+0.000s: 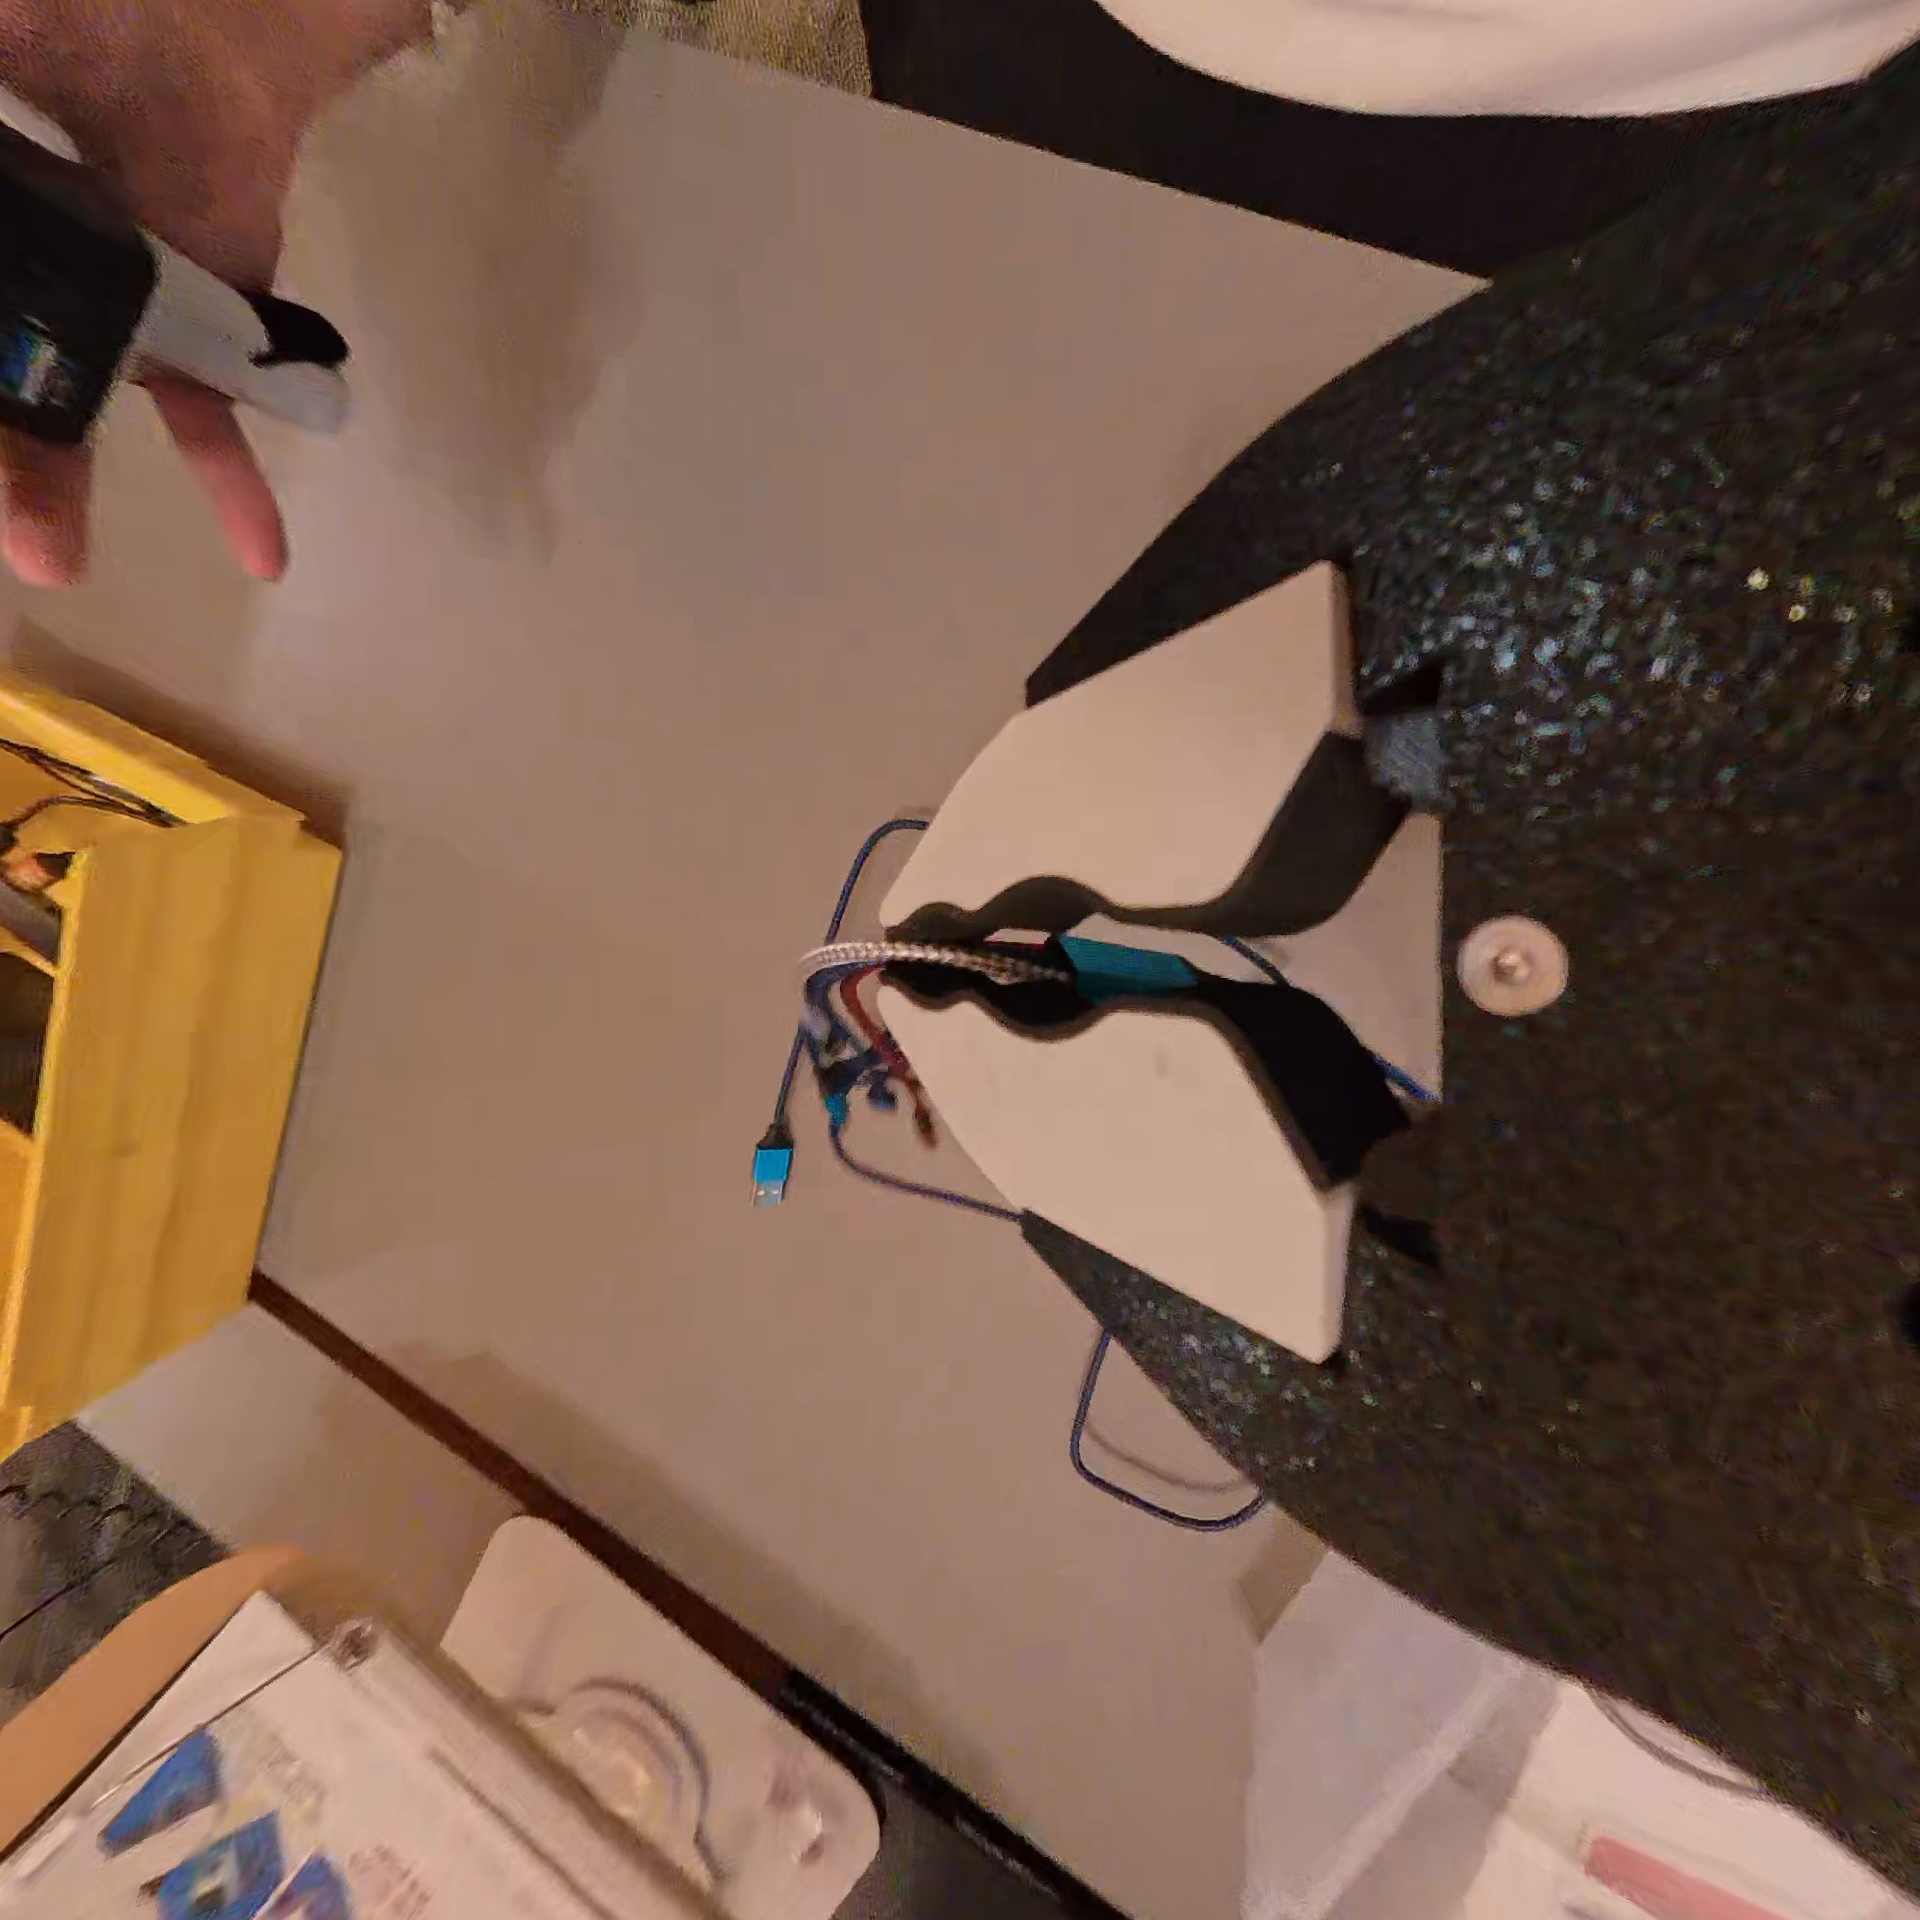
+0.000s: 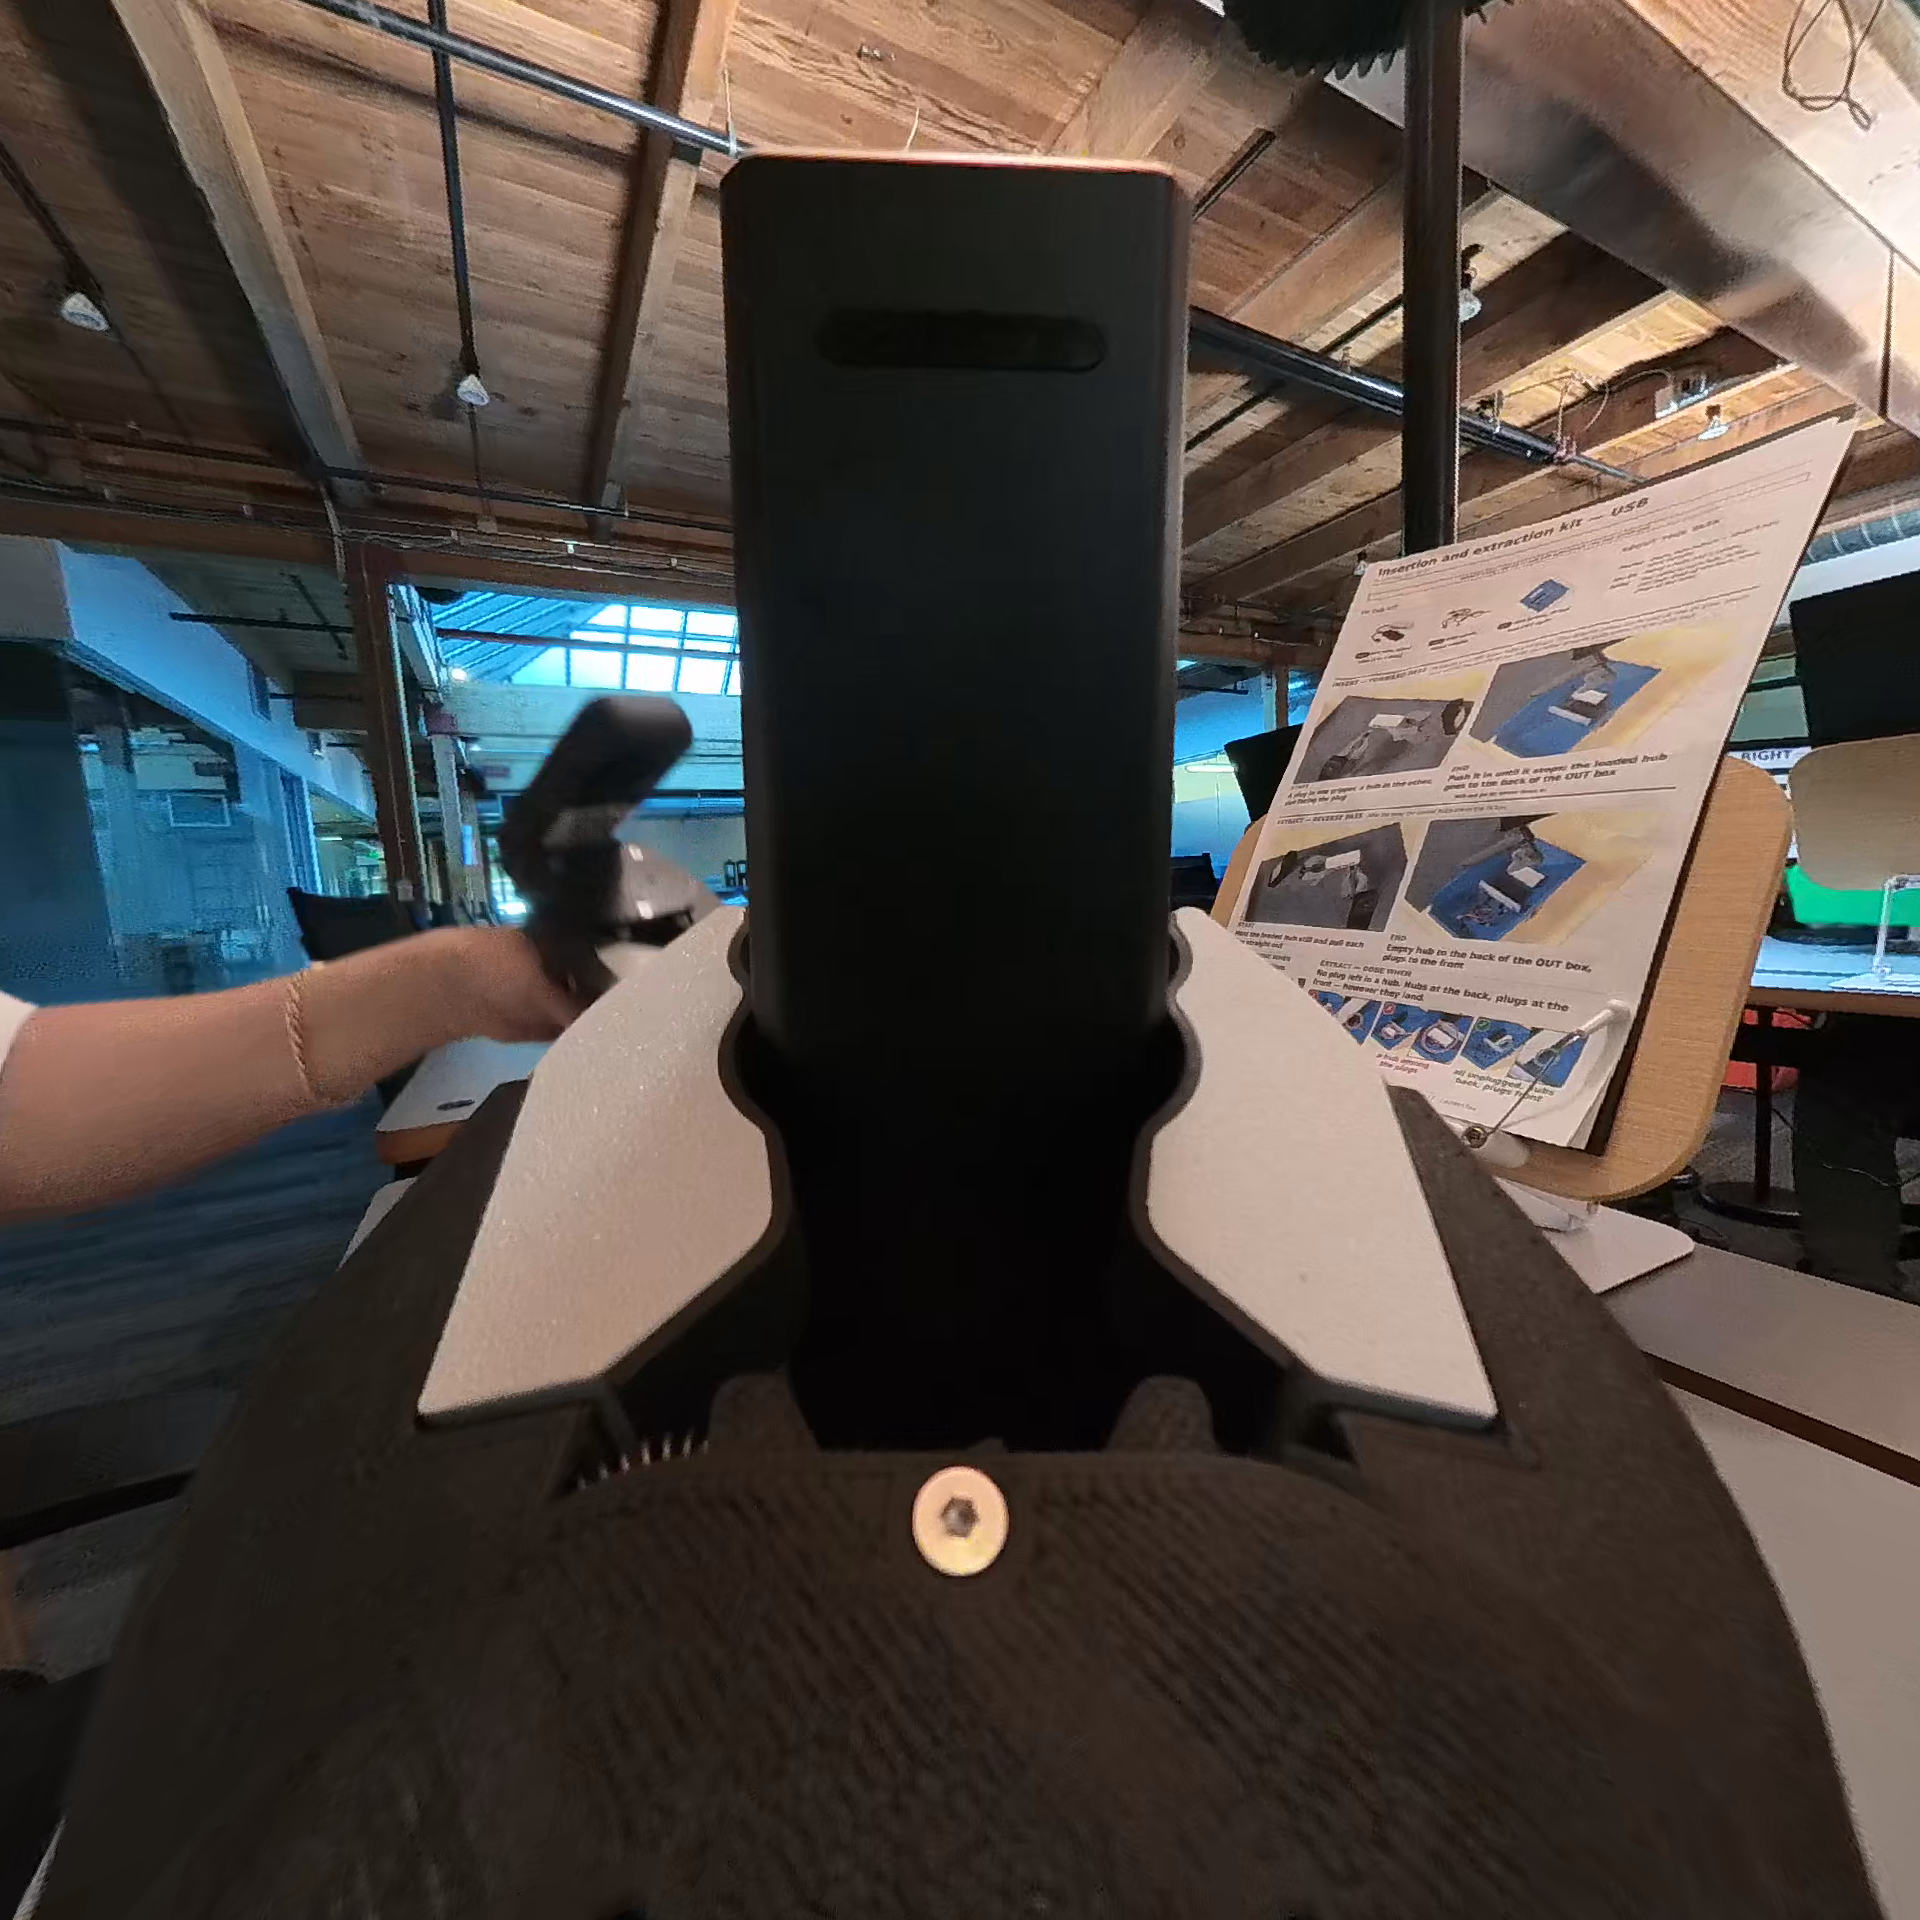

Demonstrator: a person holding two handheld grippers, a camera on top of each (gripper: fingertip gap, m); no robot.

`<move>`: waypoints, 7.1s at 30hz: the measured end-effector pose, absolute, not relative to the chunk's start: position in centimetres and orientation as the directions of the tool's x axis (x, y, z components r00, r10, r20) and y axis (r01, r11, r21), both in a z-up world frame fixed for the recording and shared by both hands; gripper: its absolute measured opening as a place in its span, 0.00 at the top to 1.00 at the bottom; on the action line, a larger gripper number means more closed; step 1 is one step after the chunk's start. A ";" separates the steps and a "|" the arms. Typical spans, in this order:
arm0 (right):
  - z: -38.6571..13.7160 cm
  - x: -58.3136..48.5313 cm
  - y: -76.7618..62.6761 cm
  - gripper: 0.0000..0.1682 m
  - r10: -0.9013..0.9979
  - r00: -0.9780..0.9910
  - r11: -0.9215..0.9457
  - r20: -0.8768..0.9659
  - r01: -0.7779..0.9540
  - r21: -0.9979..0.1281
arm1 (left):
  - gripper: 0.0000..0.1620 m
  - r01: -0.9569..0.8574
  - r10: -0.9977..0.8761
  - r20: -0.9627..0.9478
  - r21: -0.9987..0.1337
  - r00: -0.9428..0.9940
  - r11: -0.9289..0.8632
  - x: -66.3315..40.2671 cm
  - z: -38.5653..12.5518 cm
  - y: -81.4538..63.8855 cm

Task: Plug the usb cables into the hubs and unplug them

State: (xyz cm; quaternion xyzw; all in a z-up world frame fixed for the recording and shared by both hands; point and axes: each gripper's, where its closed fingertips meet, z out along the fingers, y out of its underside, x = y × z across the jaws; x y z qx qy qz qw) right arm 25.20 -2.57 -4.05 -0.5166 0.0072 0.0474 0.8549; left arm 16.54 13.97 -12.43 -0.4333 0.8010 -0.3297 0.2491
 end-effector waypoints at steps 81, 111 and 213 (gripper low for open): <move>-10.0 21.4 2.5 0.56 0.365 0.916 0.298 -0.166 -0.284 -0.911 | 0.58 -0.555 -0.550 0.646 -0.754 -0.530 -0.352 17.9 -16.2 2.3; -10.3 18.2 3.0 0.57 0.441 0.896 0.193 -0.052 -0.152 -0.969 | 0.82 -0.488 -0.172 0.707 -0.622 -0.686 -0.612 19.1 -11.9 1.7; -13.5 19.1 3.2 0.60 0.284 0.908 0.132 0.309 0.282 -0.950 | 0.81 -0.743 -0.118 0.918 -0.378 -0.379 -0.552 18.0 -15.1 7.0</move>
